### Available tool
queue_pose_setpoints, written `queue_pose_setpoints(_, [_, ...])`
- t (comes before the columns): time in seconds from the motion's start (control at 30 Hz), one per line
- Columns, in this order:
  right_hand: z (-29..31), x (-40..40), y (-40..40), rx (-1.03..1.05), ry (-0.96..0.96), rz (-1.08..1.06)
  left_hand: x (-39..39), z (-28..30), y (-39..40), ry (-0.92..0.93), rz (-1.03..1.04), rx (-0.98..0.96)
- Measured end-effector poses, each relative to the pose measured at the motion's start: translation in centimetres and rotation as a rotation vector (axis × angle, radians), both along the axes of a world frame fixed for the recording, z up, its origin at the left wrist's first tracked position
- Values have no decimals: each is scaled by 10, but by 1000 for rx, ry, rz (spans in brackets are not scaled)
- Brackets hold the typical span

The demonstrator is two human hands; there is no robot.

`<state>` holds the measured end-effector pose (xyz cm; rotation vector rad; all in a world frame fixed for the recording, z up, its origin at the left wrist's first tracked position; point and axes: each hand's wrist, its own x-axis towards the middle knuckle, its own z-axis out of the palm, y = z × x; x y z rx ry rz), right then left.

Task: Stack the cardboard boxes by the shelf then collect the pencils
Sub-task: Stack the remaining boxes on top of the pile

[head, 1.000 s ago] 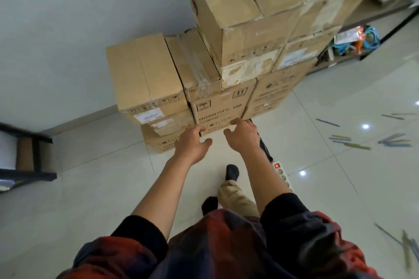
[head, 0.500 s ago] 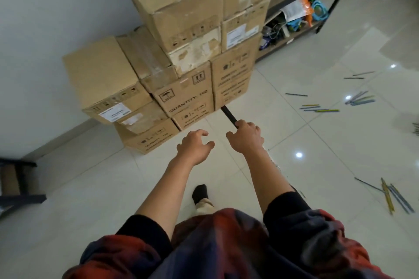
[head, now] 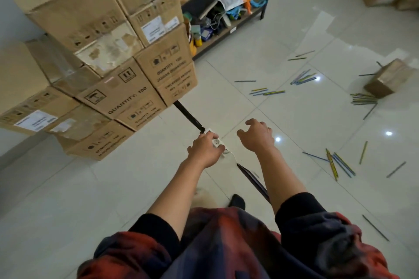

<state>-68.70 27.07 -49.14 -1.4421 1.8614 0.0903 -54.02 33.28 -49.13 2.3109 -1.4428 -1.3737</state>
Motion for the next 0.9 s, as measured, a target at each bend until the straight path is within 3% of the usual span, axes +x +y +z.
queue_pose_setpoints(0.4, [-20,-100,-61,38,-35,-99,-87,-21,-84,-7,-77,21])
queue_pose_setpoints(0.9, [-36,-205,-277,57,-61,-124,-192,-31,-301,-59,-149,53])
